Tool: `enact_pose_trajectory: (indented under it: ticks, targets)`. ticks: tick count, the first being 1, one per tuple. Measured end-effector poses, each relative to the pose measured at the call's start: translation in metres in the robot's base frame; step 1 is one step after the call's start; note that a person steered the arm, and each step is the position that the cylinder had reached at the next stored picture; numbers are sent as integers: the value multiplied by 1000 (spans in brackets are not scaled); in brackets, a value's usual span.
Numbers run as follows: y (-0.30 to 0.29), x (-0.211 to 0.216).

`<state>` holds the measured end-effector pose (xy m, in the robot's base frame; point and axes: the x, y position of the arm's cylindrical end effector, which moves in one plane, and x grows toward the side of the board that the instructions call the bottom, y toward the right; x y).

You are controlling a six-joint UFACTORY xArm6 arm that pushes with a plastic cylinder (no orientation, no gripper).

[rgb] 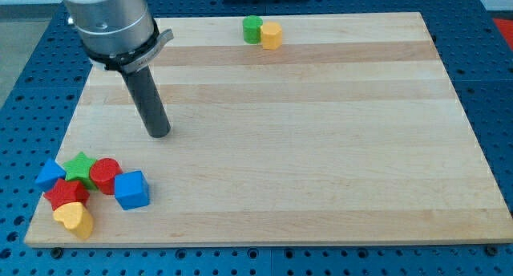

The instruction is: Nudge blue triangle along with the red star and yellow heart slightly down

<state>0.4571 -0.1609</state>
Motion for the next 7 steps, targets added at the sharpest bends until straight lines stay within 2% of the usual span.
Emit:
enact_pose_trajectory:
  ticks: [1,3,4,6,7]
  targets:
    - [-6,0]
    - [-116,-6]
    - [-142,-2]
    - [-144,3]
    - [-144,24]
